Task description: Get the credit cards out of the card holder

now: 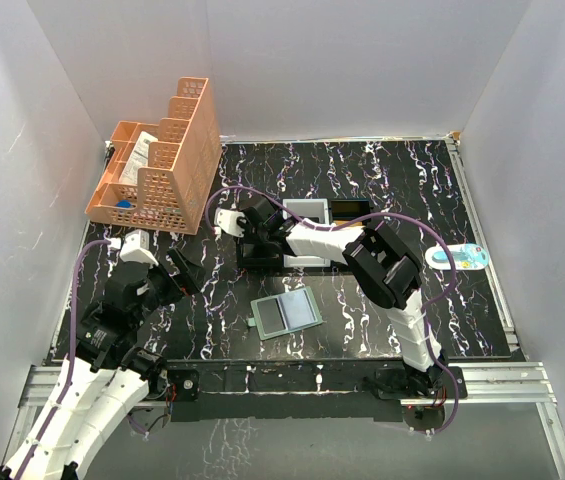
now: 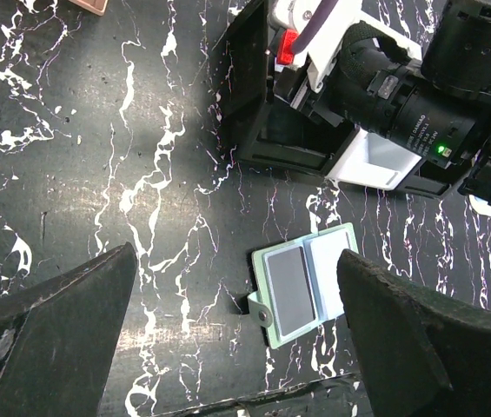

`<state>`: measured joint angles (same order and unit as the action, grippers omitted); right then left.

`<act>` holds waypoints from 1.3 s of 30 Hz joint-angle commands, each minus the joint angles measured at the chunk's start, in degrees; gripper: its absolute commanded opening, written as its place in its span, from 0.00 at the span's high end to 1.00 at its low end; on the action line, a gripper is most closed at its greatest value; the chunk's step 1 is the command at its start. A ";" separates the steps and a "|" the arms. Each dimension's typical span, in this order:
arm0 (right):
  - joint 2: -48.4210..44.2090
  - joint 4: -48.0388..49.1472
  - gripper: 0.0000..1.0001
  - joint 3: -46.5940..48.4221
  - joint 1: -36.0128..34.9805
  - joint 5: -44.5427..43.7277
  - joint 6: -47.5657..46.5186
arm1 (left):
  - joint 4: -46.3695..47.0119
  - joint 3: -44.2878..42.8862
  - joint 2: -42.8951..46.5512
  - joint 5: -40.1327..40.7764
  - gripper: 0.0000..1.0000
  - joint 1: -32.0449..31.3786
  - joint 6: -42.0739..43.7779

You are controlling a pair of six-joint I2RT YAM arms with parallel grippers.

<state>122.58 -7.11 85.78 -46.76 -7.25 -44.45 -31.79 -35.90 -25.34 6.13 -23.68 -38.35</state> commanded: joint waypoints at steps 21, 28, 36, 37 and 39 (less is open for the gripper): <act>1.64 -21.45 0.88 16.13 0.00 -0.34 54.79 | 1.68 -0.98 -3.65 -3.14 0.01 0.32 -0.27; 4.23 -27.00 0.91 18.16 0.02 -1.73 61.59 | 1.85 -1.02 -4.52 -3.61 0.01 0.31 -0.37; 6.81 -27.34 0.88 19.31 -0.08 -5.88 64.62 | 1.83 -0.93 -4.28 -3.32 0.01 0.37 -0.33; 7.30 -27.38 0.88 19.68 -0.08 -7.10 64.81 | 1.74 -0.93 -4.28 -3.31 0.01 0.36 -0.32; 8.36 -27.71 0.88 20.59 -0.08 -9.23 64.91 | 1.76 -0.88 -4.19 -3.23 0.01 0.30 -0.35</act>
<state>128.66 -34.83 102.61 -46.78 -10.74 18.31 -30.22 -35.90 -29.74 3.44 -23.68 -38.61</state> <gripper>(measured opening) 0.116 0.986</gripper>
